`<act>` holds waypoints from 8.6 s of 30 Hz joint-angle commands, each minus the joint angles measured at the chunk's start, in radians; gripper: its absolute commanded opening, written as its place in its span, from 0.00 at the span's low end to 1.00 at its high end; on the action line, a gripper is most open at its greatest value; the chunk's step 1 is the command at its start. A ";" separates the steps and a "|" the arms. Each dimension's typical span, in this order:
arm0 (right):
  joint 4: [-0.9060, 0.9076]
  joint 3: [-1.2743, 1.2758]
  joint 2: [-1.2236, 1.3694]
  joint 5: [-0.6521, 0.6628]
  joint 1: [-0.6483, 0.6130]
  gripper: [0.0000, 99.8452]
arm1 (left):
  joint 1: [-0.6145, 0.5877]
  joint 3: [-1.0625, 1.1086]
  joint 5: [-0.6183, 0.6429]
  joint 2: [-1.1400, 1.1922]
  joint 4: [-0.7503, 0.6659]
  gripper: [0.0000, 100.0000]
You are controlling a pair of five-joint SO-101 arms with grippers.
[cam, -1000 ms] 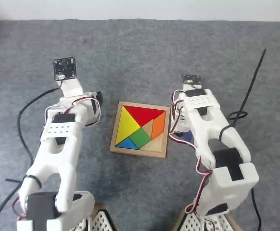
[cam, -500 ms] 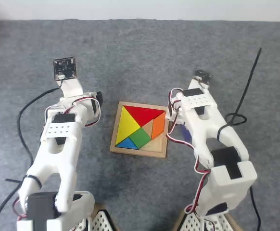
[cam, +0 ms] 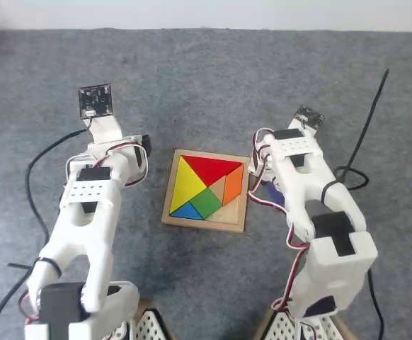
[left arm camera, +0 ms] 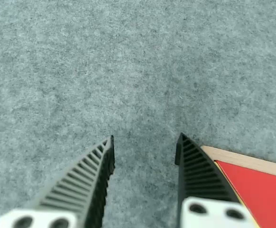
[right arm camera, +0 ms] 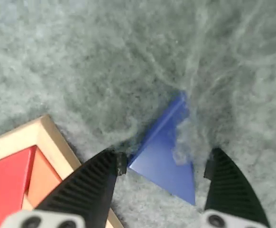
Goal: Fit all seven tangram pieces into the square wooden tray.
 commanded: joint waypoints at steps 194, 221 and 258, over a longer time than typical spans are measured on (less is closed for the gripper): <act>0.127 -0.110 -0.211 -0.167 -0.394 0.13 | -0.058 -0.016 0.026 -0.040 -0.046 0.21; 0.111 -0.123 -0.188 -0.110 -0.240 0.13 | -0.060 -0.015 0.026 -0.040 -0.044 0.21; 0.140 0.057 -0.265 -0.083 -0.248 0.13 | -0.058 -0.018 0.025 -0.040 -0.046 0.21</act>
